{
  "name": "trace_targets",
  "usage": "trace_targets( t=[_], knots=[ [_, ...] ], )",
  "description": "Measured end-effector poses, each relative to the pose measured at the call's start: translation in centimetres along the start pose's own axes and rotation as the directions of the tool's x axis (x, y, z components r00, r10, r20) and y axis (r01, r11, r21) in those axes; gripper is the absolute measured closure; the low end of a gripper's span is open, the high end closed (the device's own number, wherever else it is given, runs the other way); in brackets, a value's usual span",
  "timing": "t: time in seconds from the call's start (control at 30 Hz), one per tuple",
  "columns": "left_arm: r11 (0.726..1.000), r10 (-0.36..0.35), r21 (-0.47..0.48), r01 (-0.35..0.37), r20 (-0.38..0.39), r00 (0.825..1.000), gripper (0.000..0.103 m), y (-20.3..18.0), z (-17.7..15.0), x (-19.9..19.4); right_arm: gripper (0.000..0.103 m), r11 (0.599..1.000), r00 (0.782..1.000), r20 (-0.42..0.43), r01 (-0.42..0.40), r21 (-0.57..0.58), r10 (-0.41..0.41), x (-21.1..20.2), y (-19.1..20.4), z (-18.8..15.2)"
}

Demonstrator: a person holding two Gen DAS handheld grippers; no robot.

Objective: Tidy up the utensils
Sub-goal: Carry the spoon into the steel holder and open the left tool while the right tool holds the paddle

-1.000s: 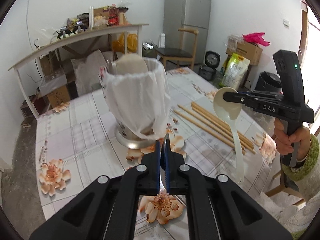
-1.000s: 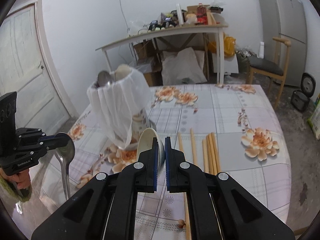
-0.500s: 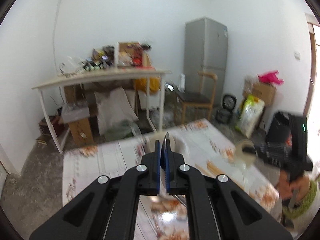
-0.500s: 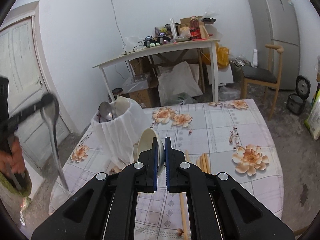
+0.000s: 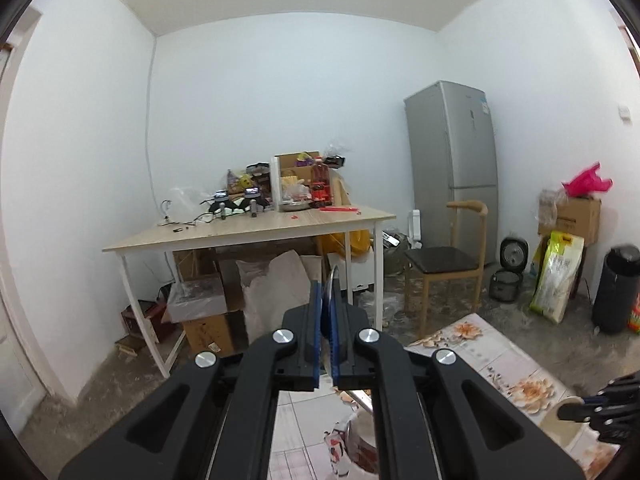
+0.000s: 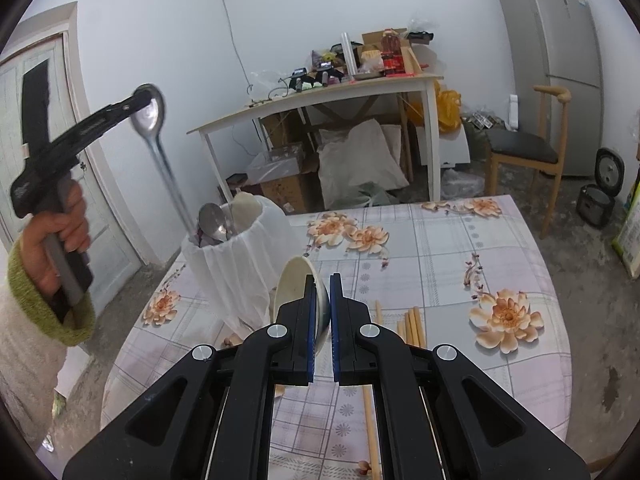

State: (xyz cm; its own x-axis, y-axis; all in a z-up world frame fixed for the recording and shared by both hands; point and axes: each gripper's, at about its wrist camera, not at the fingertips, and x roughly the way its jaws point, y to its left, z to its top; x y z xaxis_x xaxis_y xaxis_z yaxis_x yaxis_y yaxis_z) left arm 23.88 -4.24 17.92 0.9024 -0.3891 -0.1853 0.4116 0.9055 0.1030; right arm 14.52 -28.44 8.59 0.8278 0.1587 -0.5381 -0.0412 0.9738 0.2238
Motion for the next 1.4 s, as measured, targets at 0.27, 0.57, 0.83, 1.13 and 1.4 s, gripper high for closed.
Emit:
trace_targets(
  t=[0.27, 0.57, 0.83, 1.13, 1.4],
  knots=[
    [0.994, 0.037, 0.104, -0.033, -0.038, 0.999, 0.1, -1.1, -3.5, 3.1, 0.098, 1.0, 1.0, -0.027, -0.013, 0.001, 0.013, 1.0, -0.3, -0.5],
    [0.978, 0.017, 0.209, 0.004, -0.098, 0.995, 0.1, -2.5, -6.2, 3.8, 0.098, 0.999, 0.999, -0.04, -0.03, 0.013, 0.03, 1.5, -0.4, -0.6],
    [0.969, -0.004, 0.241, 0.052, -0.197, 0.98, 0.099, -3.5, -8.5, 4.2, 0.098, 0.999, 0.999, -0.042, -0.033, 0.018, 0.033, 1.5, -0.6, -0.7],
    [0.981, -0.029, 0.176, 0.08, -0.273, 0.962, 0.099, -2.5, -8.7, 4.2, 0.098, 0.999, 0.998, -0.042, -0.034, 0.02, 0.035, 1.3, -0.5, -0.8],
    [0.996, -0.091, -0.007, 0.094, -0.294, 0.951, 0.068, 0.1, -8.3, 2.1, 0.098, 0.999, 0.999, 0.008, -0.039, 0.032, 0.038, 0.2, -0.8, 0.5]
  ],
)
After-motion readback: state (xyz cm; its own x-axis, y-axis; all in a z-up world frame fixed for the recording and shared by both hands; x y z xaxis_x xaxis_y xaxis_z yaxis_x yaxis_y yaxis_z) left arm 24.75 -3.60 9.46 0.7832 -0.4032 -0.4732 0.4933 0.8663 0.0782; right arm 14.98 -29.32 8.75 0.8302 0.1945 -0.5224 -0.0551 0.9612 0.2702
